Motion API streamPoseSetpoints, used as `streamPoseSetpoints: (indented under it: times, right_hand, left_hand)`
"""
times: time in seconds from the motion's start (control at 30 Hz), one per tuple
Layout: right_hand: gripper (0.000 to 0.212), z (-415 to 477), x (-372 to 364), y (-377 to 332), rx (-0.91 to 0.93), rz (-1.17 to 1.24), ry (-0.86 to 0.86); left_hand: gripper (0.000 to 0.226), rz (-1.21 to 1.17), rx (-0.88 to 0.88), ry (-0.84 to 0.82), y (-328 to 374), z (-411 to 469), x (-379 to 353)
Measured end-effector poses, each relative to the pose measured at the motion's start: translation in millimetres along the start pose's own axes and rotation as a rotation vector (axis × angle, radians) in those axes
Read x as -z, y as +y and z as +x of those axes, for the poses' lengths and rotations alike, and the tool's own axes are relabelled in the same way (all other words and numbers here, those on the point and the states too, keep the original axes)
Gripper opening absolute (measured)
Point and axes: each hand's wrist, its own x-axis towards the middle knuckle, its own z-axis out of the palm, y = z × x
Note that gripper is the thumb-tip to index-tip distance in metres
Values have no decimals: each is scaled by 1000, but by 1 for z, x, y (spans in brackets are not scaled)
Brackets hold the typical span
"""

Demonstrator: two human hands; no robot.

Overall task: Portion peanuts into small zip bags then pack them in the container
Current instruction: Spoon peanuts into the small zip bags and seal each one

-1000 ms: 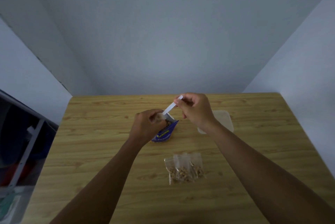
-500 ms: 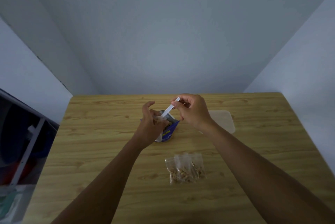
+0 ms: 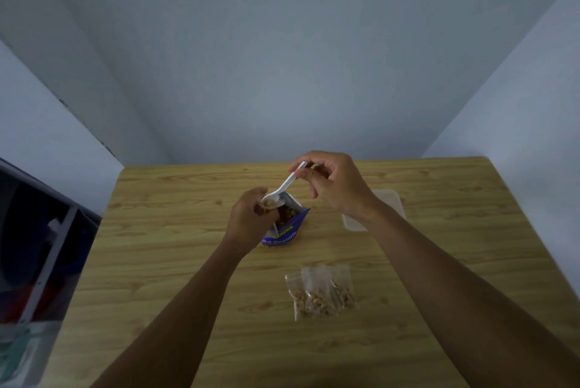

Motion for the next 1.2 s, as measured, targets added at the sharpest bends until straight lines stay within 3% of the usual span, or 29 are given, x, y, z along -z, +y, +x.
streamPoseSetpoints:
  times: [0.17, 0.4, 0.73, 0.87, 1.0, 1.2]
  right_hand:
    - [12, 1, 2, 0, 22, 14, 40]
    - [15, 3, 2, -1, -2, 19, 122]
    - [16, 5, 8, 3, -58, 61, 145]
    - [18, 5, 6, 5, -79, 70, 144]
    - [16, 6, 7, 7, -114, 108, 139]
    - [12, 7, 9, 12, -186, 186, 131]
  left_hand:
    - [6, -80, 17, -32, 1, -2, -1]
    - [24, 15, -22, -22, -4, 1, 0]
    - [38, -417, 5, -355, 3, -11, 11]
    - [20, -383, 13, -446, 7, -16, 14]
    - [60, -629, 227, -595, 8, -15, 17]
    - [74, -693, 334, -651, 5, -11, 13]
